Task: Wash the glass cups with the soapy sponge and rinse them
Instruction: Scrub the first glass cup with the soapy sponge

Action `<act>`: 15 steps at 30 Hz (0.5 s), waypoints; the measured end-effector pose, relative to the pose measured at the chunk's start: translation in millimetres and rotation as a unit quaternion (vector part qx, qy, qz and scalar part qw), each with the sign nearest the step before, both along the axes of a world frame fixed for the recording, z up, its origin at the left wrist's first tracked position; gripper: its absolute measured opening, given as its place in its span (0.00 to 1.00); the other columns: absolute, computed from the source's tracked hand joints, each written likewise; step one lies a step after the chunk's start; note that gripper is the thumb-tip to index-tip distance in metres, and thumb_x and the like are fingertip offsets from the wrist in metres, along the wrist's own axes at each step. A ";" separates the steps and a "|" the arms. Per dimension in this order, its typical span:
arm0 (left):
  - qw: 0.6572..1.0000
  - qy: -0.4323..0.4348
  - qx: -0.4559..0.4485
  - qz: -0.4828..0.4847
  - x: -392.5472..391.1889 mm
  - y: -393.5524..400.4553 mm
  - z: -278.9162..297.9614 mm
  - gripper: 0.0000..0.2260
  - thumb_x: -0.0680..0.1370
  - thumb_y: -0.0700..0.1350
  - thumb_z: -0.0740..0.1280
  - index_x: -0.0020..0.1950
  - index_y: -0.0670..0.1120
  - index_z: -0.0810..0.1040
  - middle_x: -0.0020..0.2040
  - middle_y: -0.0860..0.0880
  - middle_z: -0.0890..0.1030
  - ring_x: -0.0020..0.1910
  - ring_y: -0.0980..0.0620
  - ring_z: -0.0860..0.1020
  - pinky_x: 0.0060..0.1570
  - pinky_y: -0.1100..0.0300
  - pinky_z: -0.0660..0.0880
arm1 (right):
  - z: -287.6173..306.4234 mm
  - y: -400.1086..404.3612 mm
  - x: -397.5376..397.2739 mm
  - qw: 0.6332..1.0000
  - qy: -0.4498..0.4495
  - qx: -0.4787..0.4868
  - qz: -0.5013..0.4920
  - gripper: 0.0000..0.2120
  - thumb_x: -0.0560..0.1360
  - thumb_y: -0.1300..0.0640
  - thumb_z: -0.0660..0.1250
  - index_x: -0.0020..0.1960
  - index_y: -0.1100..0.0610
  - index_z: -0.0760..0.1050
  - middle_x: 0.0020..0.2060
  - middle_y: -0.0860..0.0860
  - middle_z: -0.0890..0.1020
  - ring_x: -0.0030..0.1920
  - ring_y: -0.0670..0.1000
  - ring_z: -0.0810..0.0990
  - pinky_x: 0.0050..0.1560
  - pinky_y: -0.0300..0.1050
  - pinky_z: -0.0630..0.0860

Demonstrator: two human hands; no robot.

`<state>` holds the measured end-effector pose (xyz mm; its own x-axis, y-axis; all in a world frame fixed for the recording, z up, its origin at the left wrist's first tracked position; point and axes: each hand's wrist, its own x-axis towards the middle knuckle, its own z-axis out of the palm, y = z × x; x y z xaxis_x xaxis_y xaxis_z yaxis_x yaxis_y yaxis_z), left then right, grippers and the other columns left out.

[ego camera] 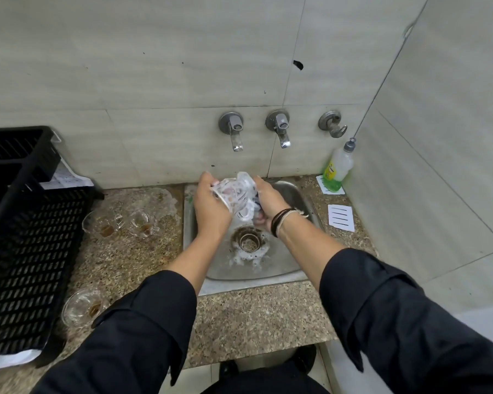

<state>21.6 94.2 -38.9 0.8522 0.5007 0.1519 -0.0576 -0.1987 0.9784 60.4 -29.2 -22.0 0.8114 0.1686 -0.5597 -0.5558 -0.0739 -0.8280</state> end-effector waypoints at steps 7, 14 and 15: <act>0.987 0.077 0.099 -0.103 1.1 14.0 14.1 0.23 0.75 0.25 0.63 0.40 0.54 0.64 0.35 0.53 0.70 0.31 0.58 0.68 0.32 0.67 0.68 | -3.5 15.2 3.1 0.995 -0.031 0.056 -0.080 0.22 0.59 0.36 0.64 0.46 0.49 0.76 0.45 0.56 0.76 0.47 0.57 0.74 0.45 0.50 0.69; 0.948 0.169 -0.151 -0.223 8.6 17.0 30.2 0.09 0.77 0.32 0.68 0.43 0.45 0.74 0.34 0.45 0.76 0.34 0.48 0.74 0.29 0.61 0.69 | 8.2 8.5 -6.7 0.984 -0.151 0.074 -0.060 0.16 0.71 0.40 0.63 0.34 0.48 0.81 0.38 0.60 0.76 0.39 0.57 0.72 0.35 0.44 0.65; 0.941 0.180 -0.158 -0.237 7.3 16.2 33.6 0.07 0.77 0.33 0.69 0.43 0.44 0.77 0.33 0.46 0.79 0.31 0.48 0.76 0.27 0.62 0.71 | 13.6 7.2 -8.1 0.981 -0.176 0.074 -0.040 0.16 0.72 0.42 0.62 0.34 0.48 0.81 0.36 0.56 0.77 0.37 0.56 0.74 0.35 0.45 0.67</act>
<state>28.9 110.4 -5.3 0.9592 0.0219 -0.2819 0.2798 0.0704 0.9575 52.3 -22.0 -8.4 0.9636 0.1551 -0.2175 -0.2335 0.0935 -0.9678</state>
